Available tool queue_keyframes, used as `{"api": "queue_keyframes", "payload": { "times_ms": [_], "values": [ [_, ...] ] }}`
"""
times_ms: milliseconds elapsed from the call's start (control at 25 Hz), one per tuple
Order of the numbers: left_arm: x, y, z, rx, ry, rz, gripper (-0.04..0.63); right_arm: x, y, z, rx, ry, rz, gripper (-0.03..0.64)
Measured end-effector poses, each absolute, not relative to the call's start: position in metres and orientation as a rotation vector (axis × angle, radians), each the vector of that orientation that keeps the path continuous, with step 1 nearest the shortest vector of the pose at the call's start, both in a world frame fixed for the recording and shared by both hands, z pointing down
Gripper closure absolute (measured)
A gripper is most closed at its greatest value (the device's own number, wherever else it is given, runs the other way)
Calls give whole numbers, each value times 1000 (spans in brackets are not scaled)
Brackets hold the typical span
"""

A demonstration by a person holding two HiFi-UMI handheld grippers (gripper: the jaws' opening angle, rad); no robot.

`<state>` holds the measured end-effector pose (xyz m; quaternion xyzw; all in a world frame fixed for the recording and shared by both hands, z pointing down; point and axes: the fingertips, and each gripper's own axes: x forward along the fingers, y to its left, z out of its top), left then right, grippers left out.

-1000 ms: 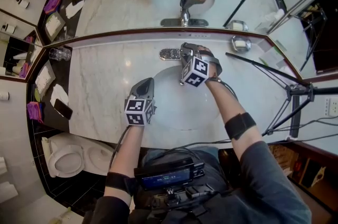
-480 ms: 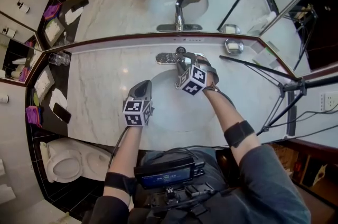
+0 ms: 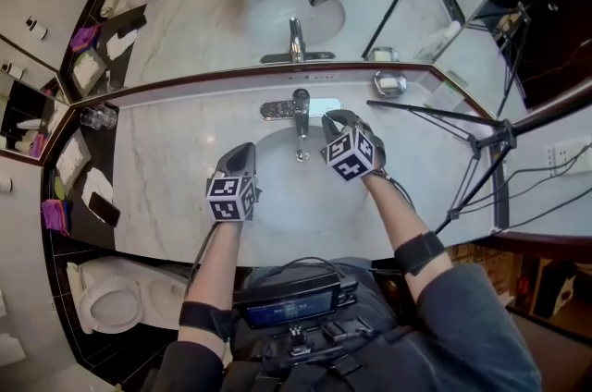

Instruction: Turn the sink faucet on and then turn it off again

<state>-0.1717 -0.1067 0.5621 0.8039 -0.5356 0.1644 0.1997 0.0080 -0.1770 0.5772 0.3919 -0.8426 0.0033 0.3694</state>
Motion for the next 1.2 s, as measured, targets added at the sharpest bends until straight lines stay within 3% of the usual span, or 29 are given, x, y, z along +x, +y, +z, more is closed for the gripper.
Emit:
{"api": "queue_keyframes", "payload": {
  "times_ms": [720, 1200],
  "values": [
    [-159, -92, 544, 2298, -1470, 417, 594, 90, -117, 568, 1384, -2304, 533, 598],
    [-158, -91, 547, 2296, -1468, 424, 592, 95, -111, 573, 1390, -2294, 491, 597]
  ]
}}
